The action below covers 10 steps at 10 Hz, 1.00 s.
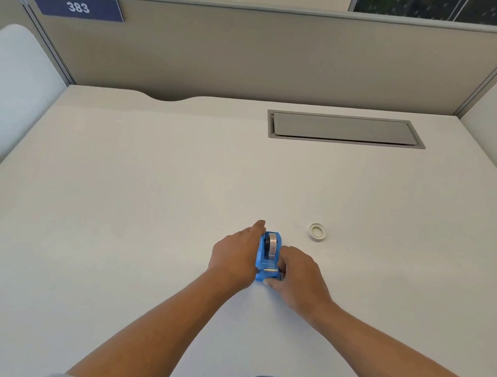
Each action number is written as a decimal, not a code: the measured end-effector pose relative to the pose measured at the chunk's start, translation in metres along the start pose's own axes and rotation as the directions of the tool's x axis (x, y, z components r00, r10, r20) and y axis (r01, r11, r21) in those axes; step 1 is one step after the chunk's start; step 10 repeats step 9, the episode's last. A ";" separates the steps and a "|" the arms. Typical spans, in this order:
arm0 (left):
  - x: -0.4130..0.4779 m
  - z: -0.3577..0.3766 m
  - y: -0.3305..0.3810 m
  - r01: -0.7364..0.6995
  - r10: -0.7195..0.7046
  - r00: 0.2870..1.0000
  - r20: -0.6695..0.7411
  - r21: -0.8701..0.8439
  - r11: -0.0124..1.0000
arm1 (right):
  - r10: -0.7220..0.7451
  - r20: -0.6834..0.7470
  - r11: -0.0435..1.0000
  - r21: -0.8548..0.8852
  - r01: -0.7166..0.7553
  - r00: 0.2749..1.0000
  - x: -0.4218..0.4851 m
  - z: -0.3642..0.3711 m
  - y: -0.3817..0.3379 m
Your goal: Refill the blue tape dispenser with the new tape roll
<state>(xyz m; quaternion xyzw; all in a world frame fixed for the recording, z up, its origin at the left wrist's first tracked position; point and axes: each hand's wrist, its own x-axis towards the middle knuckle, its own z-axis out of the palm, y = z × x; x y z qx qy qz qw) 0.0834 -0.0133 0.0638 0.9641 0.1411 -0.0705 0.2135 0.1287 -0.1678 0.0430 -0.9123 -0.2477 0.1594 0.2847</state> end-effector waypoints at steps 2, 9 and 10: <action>0.000 0.003 -0.005 -0.006 0.002 0.999 -0.034 -0.118 0.993 | 0.033 -0.005 0.999 0.035 -0.033 0.999 -0.002 -0.001 0.002; -0.036 0.056 -0.049 0.035 -0.065 0.966 -0.249 -0.123 0.992 | -0.181 -0.106 0.957 -0.250 0.150 0.978 -0.016 -0.002 0.058; -0.036 0.056 -0.049 0.035 -0.065 0.966 -0.249 -0.123 0.992 | -0.181 -0.106 0.957 -0.250 0.150 0.978 -0.016 -0.002 0.058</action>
